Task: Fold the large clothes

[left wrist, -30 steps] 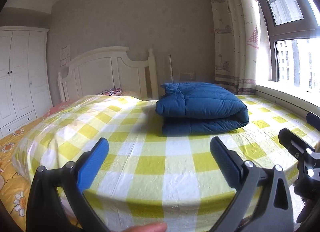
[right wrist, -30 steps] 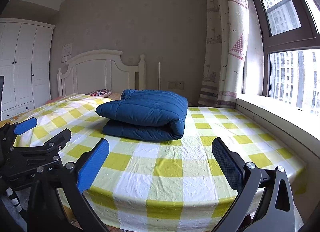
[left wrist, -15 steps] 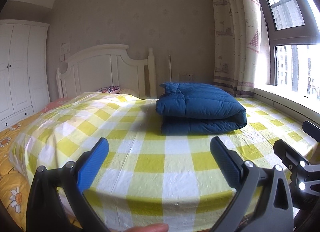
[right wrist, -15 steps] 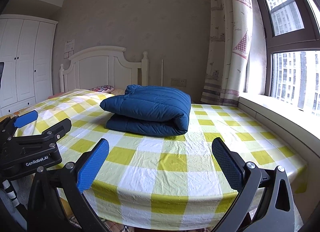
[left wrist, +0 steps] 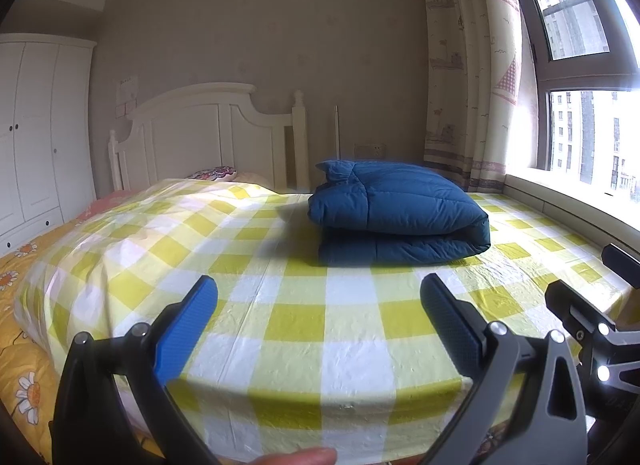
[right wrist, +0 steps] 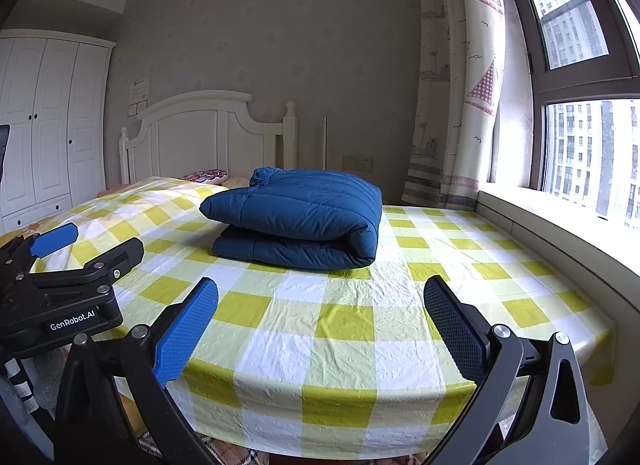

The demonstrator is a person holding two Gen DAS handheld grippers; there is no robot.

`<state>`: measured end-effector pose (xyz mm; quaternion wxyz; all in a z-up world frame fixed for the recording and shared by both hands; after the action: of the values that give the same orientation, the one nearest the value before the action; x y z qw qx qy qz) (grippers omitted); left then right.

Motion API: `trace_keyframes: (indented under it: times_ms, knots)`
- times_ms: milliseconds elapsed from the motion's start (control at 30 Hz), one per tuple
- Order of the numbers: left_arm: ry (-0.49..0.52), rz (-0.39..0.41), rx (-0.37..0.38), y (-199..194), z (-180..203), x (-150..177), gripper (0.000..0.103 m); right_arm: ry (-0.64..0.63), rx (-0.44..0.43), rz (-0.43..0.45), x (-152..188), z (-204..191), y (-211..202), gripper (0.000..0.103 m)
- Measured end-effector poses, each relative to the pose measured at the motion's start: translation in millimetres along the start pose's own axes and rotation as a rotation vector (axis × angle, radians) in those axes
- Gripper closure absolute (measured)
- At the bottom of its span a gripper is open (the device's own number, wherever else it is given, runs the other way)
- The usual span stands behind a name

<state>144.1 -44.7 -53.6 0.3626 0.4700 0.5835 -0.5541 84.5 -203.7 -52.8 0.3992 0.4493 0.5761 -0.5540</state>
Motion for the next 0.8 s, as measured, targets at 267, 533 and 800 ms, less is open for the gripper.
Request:
trace_keyframes:
  times_ms: [267, 533, 800]
  knots:
    - [-0.005, -0.007, 0.002, 0.9, -0.4, 1.5, 0.002, 0.007, -0.001, -0.01, 3.7, 1.0, 0.7, 0.004]
    - [-0.005, -0.015, 0.007, 0.9, 0.6, 3.2, 0.002, 0.008, -0.001, -0.01, 4.0, 0.8, 1.0, 0.004]
    - [-0.004, -0.025, 0.013, 2.6, 1.3, 5.4, 0.002, 0.01, -0.002, -0.014, 5.4, 1.5, 1.2, 0.004]
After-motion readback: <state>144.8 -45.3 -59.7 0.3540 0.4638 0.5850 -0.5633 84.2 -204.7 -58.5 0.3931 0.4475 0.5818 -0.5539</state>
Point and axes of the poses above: each gripper's, at about its wrist camera, not at the fingertips, and y roughly the way its jaws point, z to its right, x to its underside, the point moved 8 cm from there along y, roughly the way its jaws point, and after that the axes turned 4 degrees about y, right-handed, at the moved point
